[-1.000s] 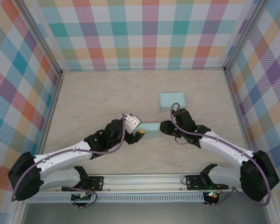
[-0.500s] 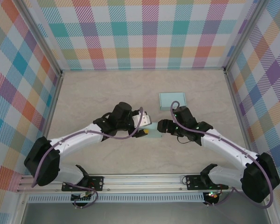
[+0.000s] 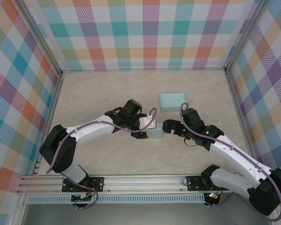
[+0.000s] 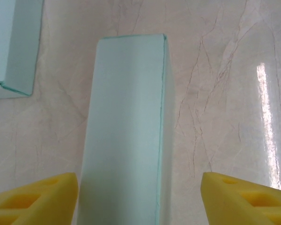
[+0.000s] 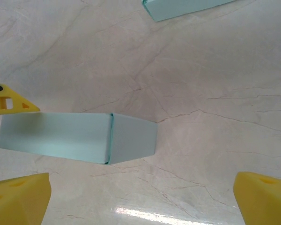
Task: Fold the paper box
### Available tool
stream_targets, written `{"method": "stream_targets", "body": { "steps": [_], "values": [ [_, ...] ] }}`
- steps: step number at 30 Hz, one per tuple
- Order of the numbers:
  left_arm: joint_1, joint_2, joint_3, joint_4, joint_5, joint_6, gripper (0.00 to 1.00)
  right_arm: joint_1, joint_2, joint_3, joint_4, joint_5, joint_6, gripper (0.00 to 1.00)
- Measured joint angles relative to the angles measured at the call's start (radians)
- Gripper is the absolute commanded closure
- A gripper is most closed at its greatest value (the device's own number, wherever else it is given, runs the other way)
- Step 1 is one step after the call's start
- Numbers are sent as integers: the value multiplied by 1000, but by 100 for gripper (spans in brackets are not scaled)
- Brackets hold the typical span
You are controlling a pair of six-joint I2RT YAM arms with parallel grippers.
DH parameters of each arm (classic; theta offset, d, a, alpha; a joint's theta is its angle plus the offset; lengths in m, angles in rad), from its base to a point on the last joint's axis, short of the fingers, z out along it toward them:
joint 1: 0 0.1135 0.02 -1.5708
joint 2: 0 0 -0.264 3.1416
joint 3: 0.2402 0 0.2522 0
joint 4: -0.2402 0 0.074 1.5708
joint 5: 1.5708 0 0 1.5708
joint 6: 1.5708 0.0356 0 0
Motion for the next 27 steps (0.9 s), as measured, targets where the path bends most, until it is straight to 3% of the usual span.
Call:
{"method": "stream_targets", "body": {
  "steps": [10, 14, 21, 27],
  "values": [
    [0, 26, 1, 1, -46, 23, 58, 0, -14, 0, -29, 56, 3, 0],
    [0, 21, -8, 39, -94, 31, 60, 0, -39, 0, -43, 85, 8, 0],
    [0, -49, -131, 218, -309, 113, 61, 0, -93, 0, -77, 150, 30, 0],
    [33, 22, -179, 468, -480, 255, 61, 0, -129, 0, -100, 185, 32, 0]
  ]
}}
